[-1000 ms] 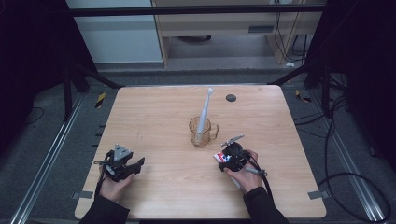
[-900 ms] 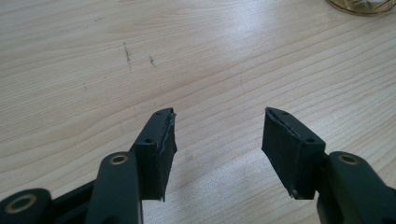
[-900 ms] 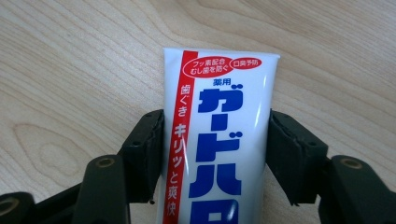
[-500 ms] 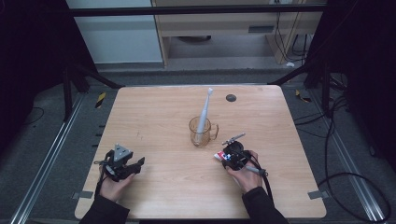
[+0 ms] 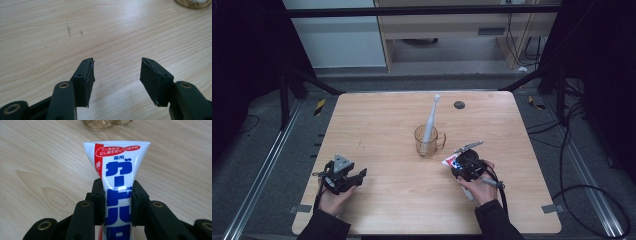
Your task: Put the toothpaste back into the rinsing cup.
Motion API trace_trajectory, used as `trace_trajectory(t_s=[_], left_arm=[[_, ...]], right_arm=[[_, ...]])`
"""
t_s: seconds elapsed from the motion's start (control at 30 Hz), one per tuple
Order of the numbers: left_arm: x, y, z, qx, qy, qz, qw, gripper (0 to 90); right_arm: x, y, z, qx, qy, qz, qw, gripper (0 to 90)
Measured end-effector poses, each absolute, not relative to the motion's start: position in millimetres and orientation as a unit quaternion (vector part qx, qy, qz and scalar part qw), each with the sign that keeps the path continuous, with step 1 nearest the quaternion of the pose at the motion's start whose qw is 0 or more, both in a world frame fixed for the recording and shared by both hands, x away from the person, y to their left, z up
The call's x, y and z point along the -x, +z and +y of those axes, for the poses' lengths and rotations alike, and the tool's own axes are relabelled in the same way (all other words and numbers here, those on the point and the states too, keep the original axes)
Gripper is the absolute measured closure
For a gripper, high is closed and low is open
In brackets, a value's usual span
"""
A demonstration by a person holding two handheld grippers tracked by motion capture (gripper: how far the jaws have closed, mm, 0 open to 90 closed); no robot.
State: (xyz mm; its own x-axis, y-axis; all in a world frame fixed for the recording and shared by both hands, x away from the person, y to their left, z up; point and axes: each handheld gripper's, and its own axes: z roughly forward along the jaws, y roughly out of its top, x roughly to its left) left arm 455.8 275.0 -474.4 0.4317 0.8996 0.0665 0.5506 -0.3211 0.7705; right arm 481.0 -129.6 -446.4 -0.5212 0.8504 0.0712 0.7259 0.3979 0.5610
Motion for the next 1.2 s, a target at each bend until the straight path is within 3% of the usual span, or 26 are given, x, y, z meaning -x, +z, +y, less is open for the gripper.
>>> trace_trajectory(t_s=[0.47, 1.2], left_arm=[[-456.4, -474.1, 275.2, -0.768, 0.251, 0.475, 0.349, 44.1], [-456.2, -473.1, 278.3, -0.760, 0.251, 0.481, 0.359, 44.1]], right_arm=[[-473.3, -414.5, -133.0, -0.455, 0.372, 0.797, 0.141, 69.8], [-496.0, -367.3, -103.5, -0.431, 0.540, 0.698, 0.187, 69.7]])
